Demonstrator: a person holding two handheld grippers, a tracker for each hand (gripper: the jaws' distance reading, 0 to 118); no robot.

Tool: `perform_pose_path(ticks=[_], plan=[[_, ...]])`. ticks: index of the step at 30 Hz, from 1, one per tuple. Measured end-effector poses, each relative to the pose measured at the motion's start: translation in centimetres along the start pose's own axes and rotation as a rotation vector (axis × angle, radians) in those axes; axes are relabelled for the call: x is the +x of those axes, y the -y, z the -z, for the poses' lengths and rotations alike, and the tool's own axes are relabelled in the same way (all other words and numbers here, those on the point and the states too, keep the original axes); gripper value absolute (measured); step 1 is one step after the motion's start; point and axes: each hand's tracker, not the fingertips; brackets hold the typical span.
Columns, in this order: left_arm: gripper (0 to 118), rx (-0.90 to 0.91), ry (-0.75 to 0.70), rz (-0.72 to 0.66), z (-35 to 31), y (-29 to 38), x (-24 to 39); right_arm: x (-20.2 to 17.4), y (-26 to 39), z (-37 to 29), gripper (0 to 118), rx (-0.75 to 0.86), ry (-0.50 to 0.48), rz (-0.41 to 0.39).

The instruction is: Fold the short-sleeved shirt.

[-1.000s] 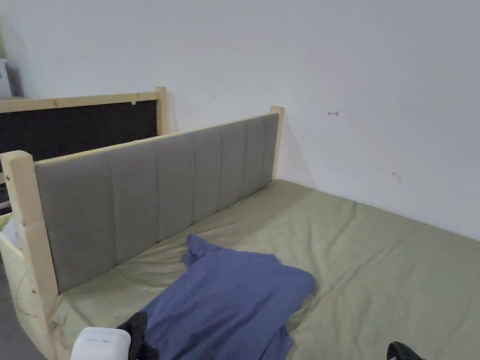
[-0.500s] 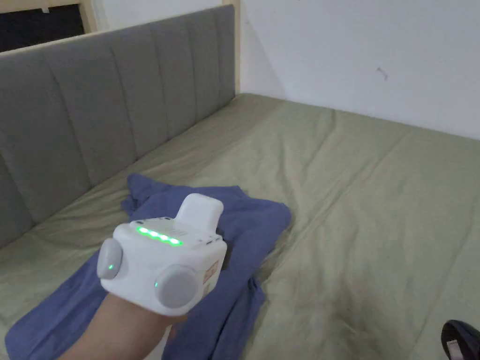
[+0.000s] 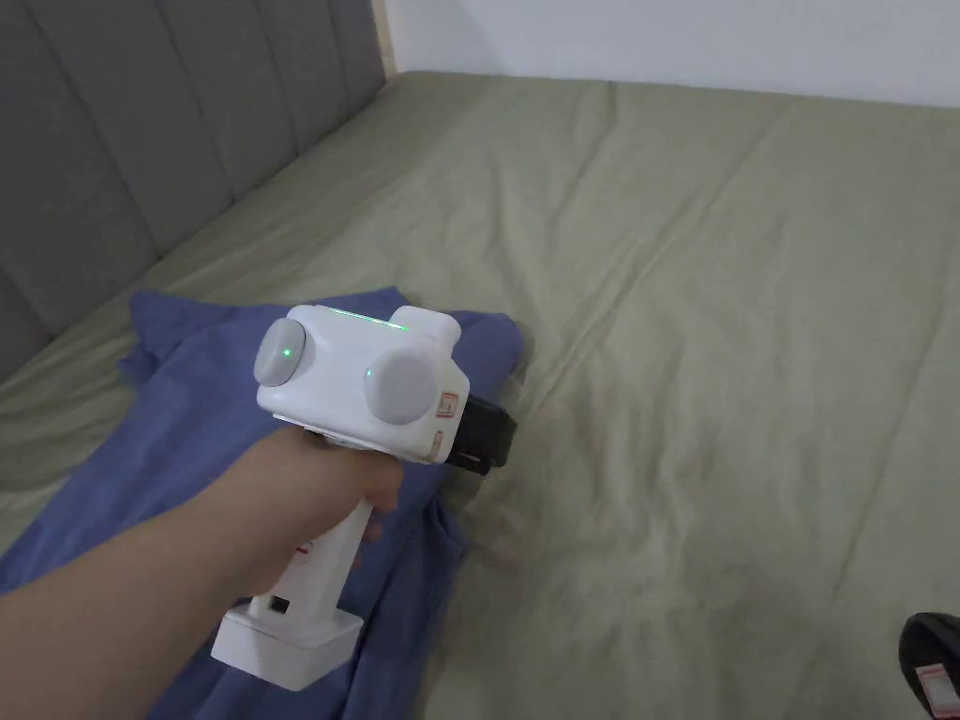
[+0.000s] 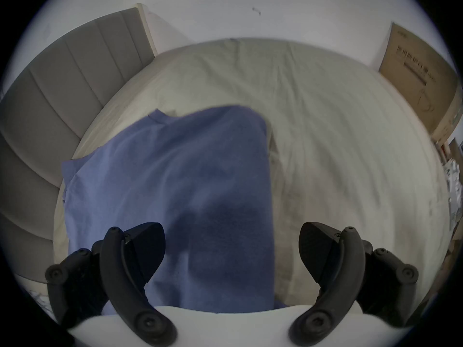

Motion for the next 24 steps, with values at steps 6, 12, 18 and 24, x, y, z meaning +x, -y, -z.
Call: perform_pose_path(ticks=[6, 12, 18, 24], plan=[[45, 0.013, -0.056, -0.045, 2.2, -0.4, 1.9, 0.5, -0.4, -1.1, 0, 0.022, 0.008, 0.003], [6, 0.098, -0.085, -0.038, -0.6, -0.5, 1.6, 0.6, -1.3, -2.7, 0, 0.044, 0.012, 0.017], [6, 0.22, -0.003, -0.025, -9.0, -2.9, 4.3, 1.5, -2.1, -7.7, 0, 0.096, 0.044, 0.03], [6, 0.383, 0.209, 0.175, -17.9, -6.3, 16.8, 3.6, -3.2, -15.5, 0, 0.172, 0.145, 0.052]])
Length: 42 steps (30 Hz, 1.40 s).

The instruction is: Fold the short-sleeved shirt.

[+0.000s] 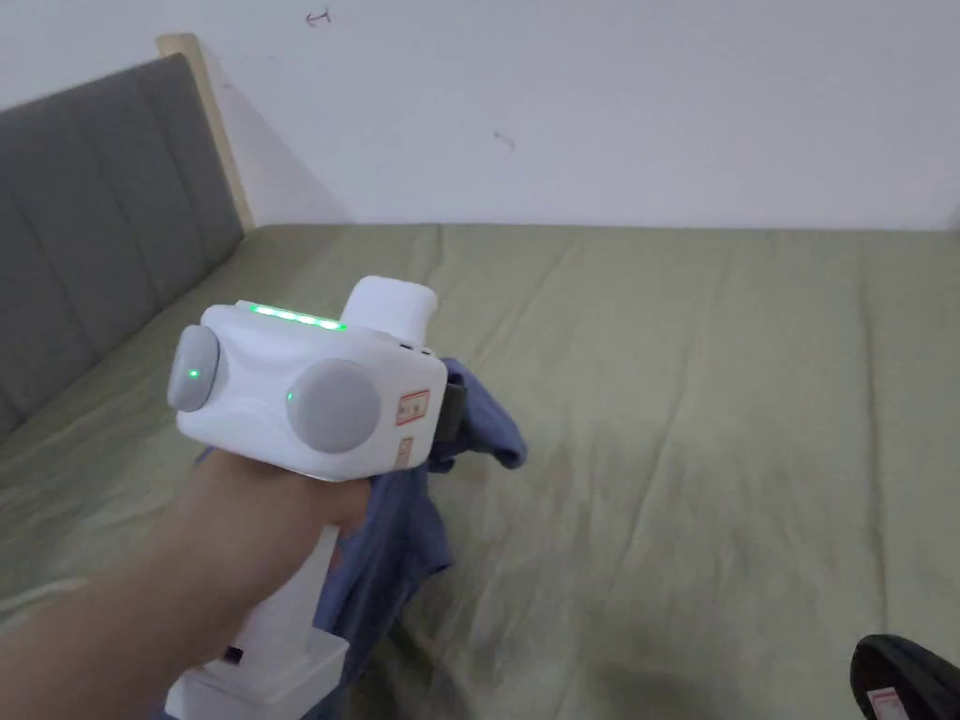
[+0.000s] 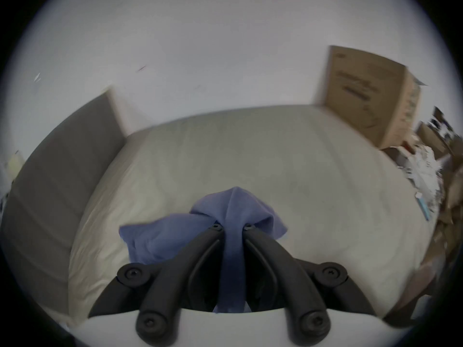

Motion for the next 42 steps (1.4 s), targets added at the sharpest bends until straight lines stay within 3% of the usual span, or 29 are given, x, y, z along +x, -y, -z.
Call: perform_pose_path(ticks=[7, 12, 16, 17, 18, 19, 20, 22, 25, 27, 30, 33, 34, 35, 36, 37, 42], plan=[[6, 0.07, 0.403, 0.16, 0.3, -5.1, 21.8, 5.4, -2.7, -11.7, 0, 0.087, 0.217, -0.02], [6, -0.077, 0.571, 0.243, 3.3, -0.4, 35.9, 8.8, -2.3, -18.3, 0, 0.079, 0.363, -0.008], [7, -0.227, 0.604, 0.239, 6.8, 5.3, 41.5, 10.5, -0.9, -20.4, 0, 0.043, 0.441, 0.01], [18, -0.233, 0.594, 0.233, 7.6, 6.4, 41.8, 10.8, -0.5, -20.6, 0, 0.034, 0.452, 0.023], [50, -0.246, 0.598, 0.216, 8.1, 7.2, 41.8, 11.1, -0.2, -20.6, 0, 0.02, 0.455, 0.033], [105, -0.249, 0.617, 0.162, 8.4, 7.8, 41.5, 11.4, 0.3, -20.4, 0, 0.006, 0.462, 0.037], [118, -0.268, 0.626, 0.138, 8.7, 8.3, 41.2, 11.6, 0.7, -20.2, 0, -0.007, 0.468, 0.039], [109, -0.217, 0.675, 0.049, 7.9, 7.8, 39.0, 12.0, 1.3, -19.6, 0, -0.023, 0.468, 0.041], [109, -0.145, 0.592, 0.065, 5.3, 7.3, 34.5, 12.4, 2.0, -18.0, 0, -0.042, 0.457, 0.043], [102, -0.035, 0.547, 0.027, 2.2, 7.0, 30.1, 12.6, 2.3, -17.0, 0, -0.046, 0.447, 0.045], [58, 0.129, 0.451, 0.0, -3.7, 8.3, 23.0, 12.5, 2.6, -15.6, 0, -0.047, 0.432, 0.045], [48, 0.207, 0.29, -0.076, -8.6, 11.5, 16.7, 12.3, 3.2, -14.2, 0, -0.049, 0.414, 0.028], [29, 0.209, 0.236, -0.121, -9.9, 12.9, 14.7, 12.3, 3.4, -13.6, 0, -0.052, 0.41, 0.021], [18, 0.205, 0.196, -0.156, -11.0, 13.9, 13.8, 12.3, 3.6, -13.0, 0, -0.061, 0.411, 0.024], [18, 0.207, 0.157, -0.192, -12.1, 15.1, 12.3, 12.4, 3.7, -12.6, 0, -0.071, 0.412, 0.032], [0, 0.213, 0.099, -0.221, -12.9, 16.2, 11.3, 12.3, 3.8, -12.3, 0, -0.073, 0.411, 0.038], [0, 0.204, 0.04, -0.282, -14.1, 18.7, 7.2, 11.7, 4.0, -11.0, 0, -0.086, 0.4, 0.052]])
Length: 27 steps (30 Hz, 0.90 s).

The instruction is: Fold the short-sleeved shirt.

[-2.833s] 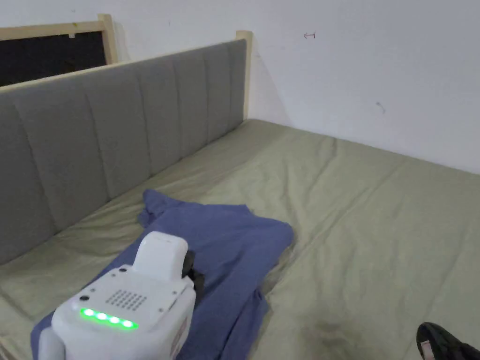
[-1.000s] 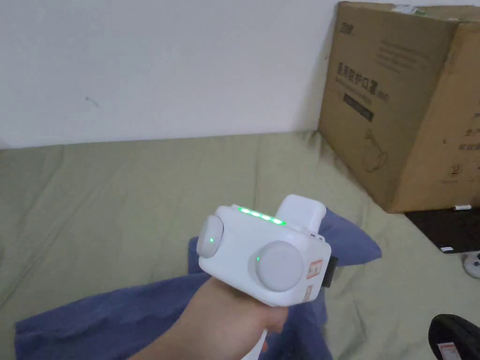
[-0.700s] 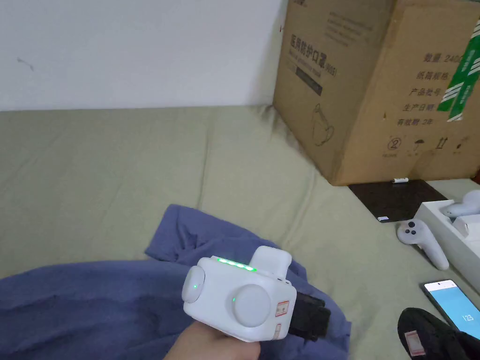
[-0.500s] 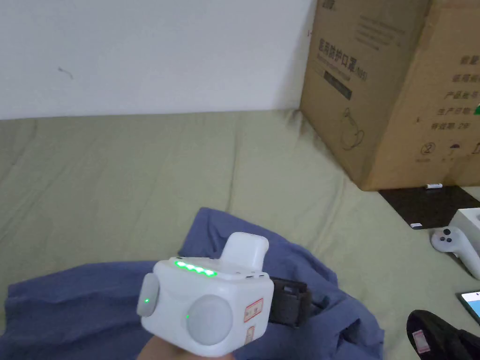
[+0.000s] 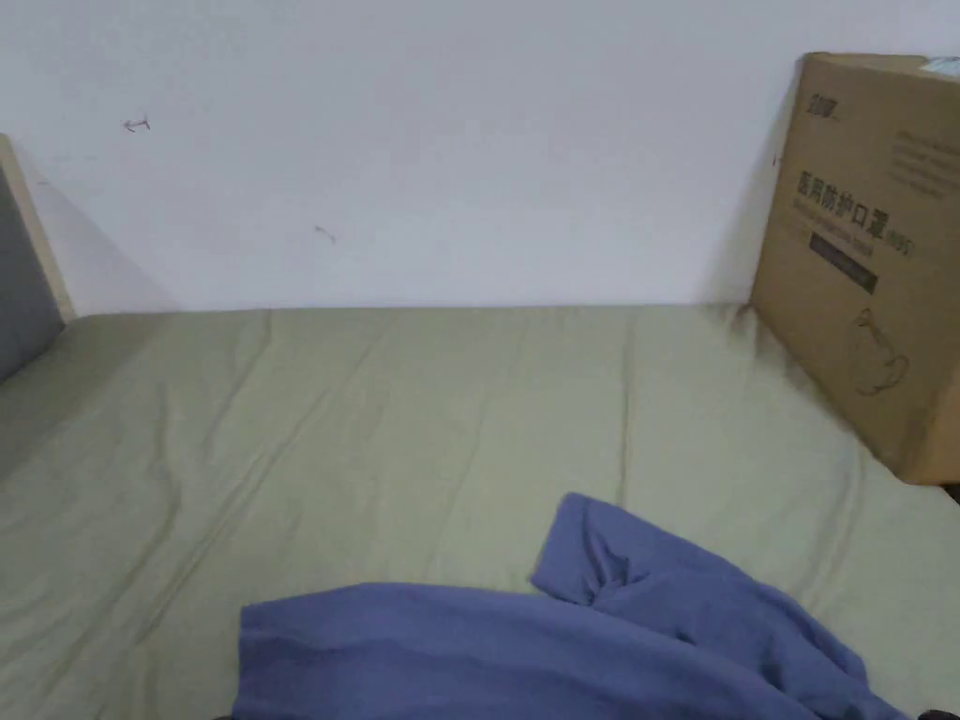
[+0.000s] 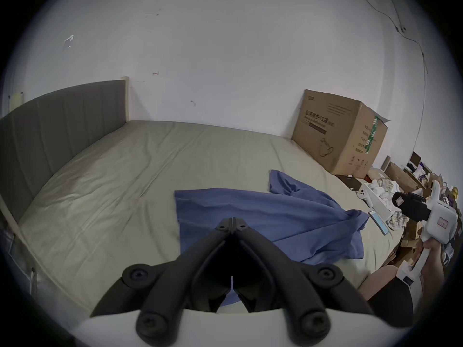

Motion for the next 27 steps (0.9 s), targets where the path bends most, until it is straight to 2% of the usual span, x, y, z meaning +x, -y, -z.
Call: perform_pose_path(ticks=[5, 9, 10, 12, 13, 14, 15, 18, 24, 26, 27], plan=[[0, -0.011, 0.006, 0.024, 1.9, 0.0, -0.8, -1.4, -0.3, 0.5, 0, -0.017, -0.027, -0.023], [2, -0.082, 0.061, 0.064, 8.6, -2.8, -3.1, -2.2, -0.7, 1.3, 0, -0.037, -0.037, -0.049], [23, -0.118, 0.055, 0.106, 10.9, -3.5, -3.6, -2.2, -0.8, 1.5, 0, -0.039, -0.04, -0.051], [83, -0.127, -0.037, 0.144, 15.5, -4.5, -4.9, -2.5, -1.0, 2.0, 0, -0.045, -0.048, -0.054], [107, -0.181, -0.031, 0.119, 17.9, -5.1, -6.0, -2.6, -1.0, 2.2, 0, -0.049, -0.05, -0.059], [111, -0.232, -0.015, 0.07, 20.3, -5.4, -7.1, -2.8, -0.9, 2.6, 0, -0.054, -0.054, -0.065], [108, -0.275, -0.011, 0.039, 22.3, -5.5, -8.0, -3.0, -0.9, 2.8, 0, -0.059, -0.057, -0.07], [108, -0.364, -0.108, 0.031, 27.4, -4.3, -10.3, -3.6, -0.8, 4.0, 0, -0.082, -0.077, -0.078], [108, -0.451, -0.127, 0.044, 30.9, -1.0, -9.8, -4.7, -0.4, 5.8, 0, -0.127, -0.104, -0.1], [98, -0.481, -0.142, 0.093, 31.0, 0.2, -9.1, -4.9, -0.1, 6.1, 0, -0.136, -0.107, -0.107], [93, -0.419, -0.164, 0.156, 30.5, 0.5, -8.2, -4.9, -0.1, 6.1, 0, -0.14, -0.109, -0.108]])
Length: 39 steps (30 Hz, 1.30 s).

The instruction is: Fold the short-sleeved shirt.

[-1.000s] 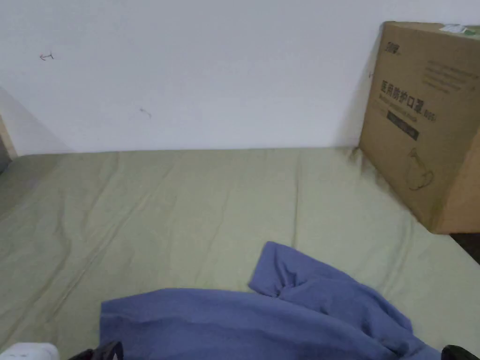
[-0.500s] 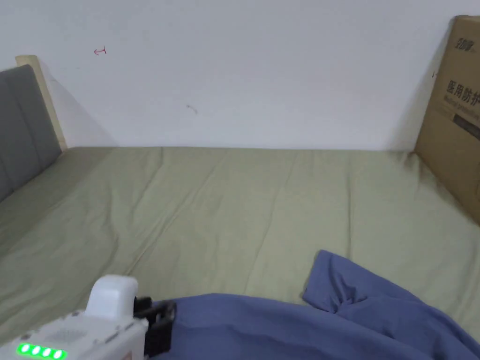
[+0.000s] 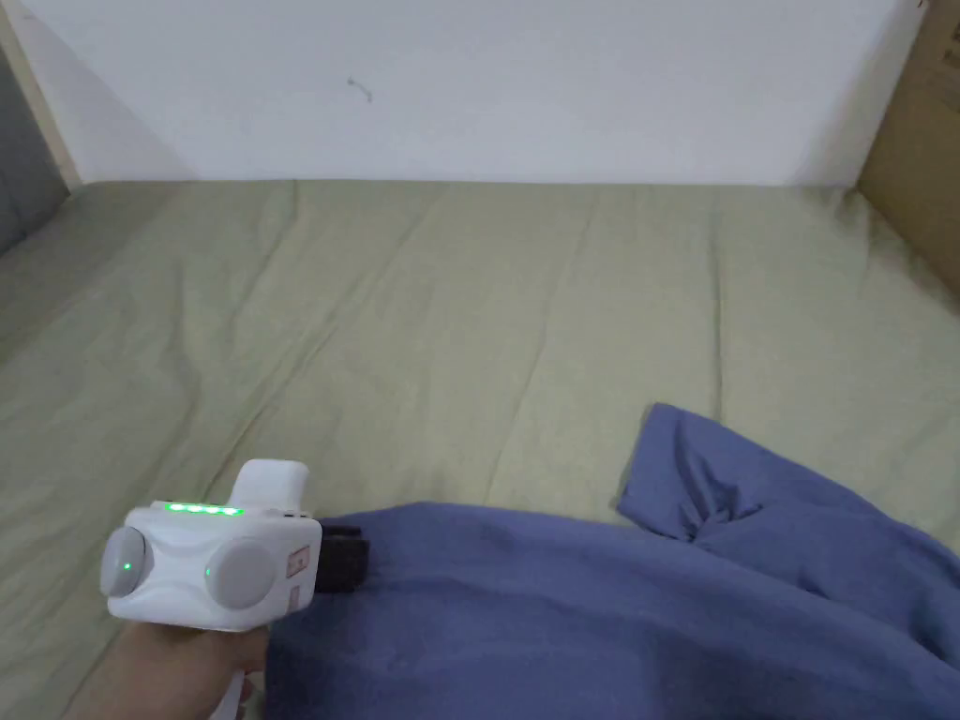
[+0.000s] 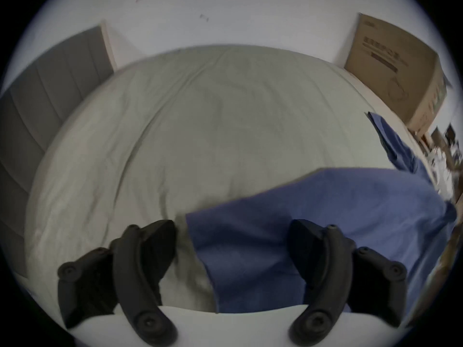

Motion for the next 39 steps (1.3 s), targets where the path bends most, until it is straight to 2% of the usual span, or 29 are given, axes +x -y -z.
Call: perform_pose_path(ticks=[2, 3, 5, 6, 8, 10, 12, 13, 16, 17, 18, 19, 20, 21, 22, 24, 27, 29, 30, 31, 32, 33, 34, 35, 36, 38, 39], plan=[[72, 0.039, -0.009, 0.073, -0.7, 0.1, 1.1, 0.0, 0.1, -0.1, 0, -0.005, -0.002, 0.001], [56, 0.047, -0.006, 0.095, -1.0, 0.1, 1.5, 0.1, 0.1, -0.3, 0, -0.007, 0.0, 0.002], [2, 0.077, -0.031, 0.121, -1.5, -0.2, 2.3, 0.2, 0.2, -0.8, 0, -0.011, 0.003, 0.0], [3, 0.083, 0.025, 0.116, -1.6, -0.6, 1.8, 0.3, 0.2, -1.2, 0, -0.014, 0.007, -0.004], [3, 0.09, 0.013, 0.105, -2.3, -1.0, 2.5, 0.8, 0.3, -2.1, 0, -0.021, 0.017, -0.007], [3, 0.134, 0.085, 0.058, -3.6, -1.5, 1.9, 1.9, 0.7, -3.3, 0, -0.061, -0.005, 0.036], [3, 0.16, 0.107, 0.022, -5.0, -1.7, 1.8, 3.7, 1.2, -4.7, 0, -0.098, 0.027, 0.04], [3, 0.176, 0.121, 0.015, -5.8, -1.9, 1.7, 4.9, 1.3, -5.2, 0, -0.134, 0.054, 0.04], [3, 0.202, 0.129, 0.016, -8.1, -2.3, 1.7, 9.5, 2.1, -5.3, 1, -0.334, 0.041, 0.123], [3, 0.211, 0.135, 0.012, -8.5, -2.3, 1.7, 10.1, 2.7, -4.8, 1, -0.387, 0.117, 0.116], [3, 0.217, 0.144, 0.007, -7.1, -2.9, 0.7, 11.0, 3.3, -4.1, 3, -0.409, 0.15, 0.144], [3, 0.221, 0.15, 0.0, -7.3, -3.0, 0.7, 12.2, 4.2, -3.1, 16, -0.407, 0.158, 0.211], [3, 0.224, 0.153, -0.004, -7.3, -3.0, 0.8, 12.7, 4.9, -2.2, 40, -0.434, 0.12, 0.278], [3, 0.225, 0.153, -0.004, -7.4, -2.9, 1.0, 13.1, 5.7, -1.2, 74, -0.46, 0.1, 0.329], [3, 0.224, 0.149, -0.001, -9.0, -2.8, 2.6, 13.2, 6.8, 0.1, 98, -0.472, 0.114, 0.343], [3, 0.218, 0.146, 0.003, -9.4, -2.6, 3.1, 12.2, 8.5, 2.2, 98, -0.511, 0.201, 0.337], [3, 0.211, 0.146, 0.024, -11.1, -2.5, 4.3, 12.6, 11.0, 4.8, 98, -0.564, 0.244, 0.416], [3, 0.213, 0.14, 0.03, -11.6, -2.5, 4.5, 12.6, 11.7, 5.7, 98, -0.592, 0.231, 0.47], [3, 0.214, 0.138, 0.031, -12.5, -2.7, 5.0, 12.2, 11.5, 5.6, 96, -0.566, 0.247, 0.421], [3, 0.212, 0.137, 0.027, -12.7, -2.7, 5.3, 12.1, 11.7, 5.3, 82, -0.543, 0.268, 0.373], [3, 0.213, 0.132, 0.026, -13.0, -2.6, 5.5, 11.7, 11.3, 5.1, 56, -0.541, 0.28, 0.296], [3, 0.215, 0.135, 0.019, -13.3, -2.5, 5.7, 11.5, 11.1, 4.9, 24, -0.535, 0.303, 0.231], [3, 0.213, 0.141, 0.009, -13.5, -2.8, 5.6, 11.8, 11.0, 4.7, 2, -0.507, 0.244, 0.251], [3, 0.214, 0.142, 0.004, -13.8, -2.7, 5.9, 11.5, 10.9, 5.2, 2, -0.484, 0.18, 0.311], [3, 0.22, 0.139, -0.002, -14.3, -2.6, 6.2, 11.5, 10.9, 5.1, 2, -0.514, 0.22, 0.332], [3, 0.248, 0.145, -0.039, -14.0, -3.3, 4.2, 11.3, 10.5, 4.5, 2, -0.495, 0.205, 0.323], [3, 0.261, 0.15, -0.055, -14.6, -3.5, 3.8, 11.8, 8.6, 2.6, 2, -0.434, 0.18, 0.334]])
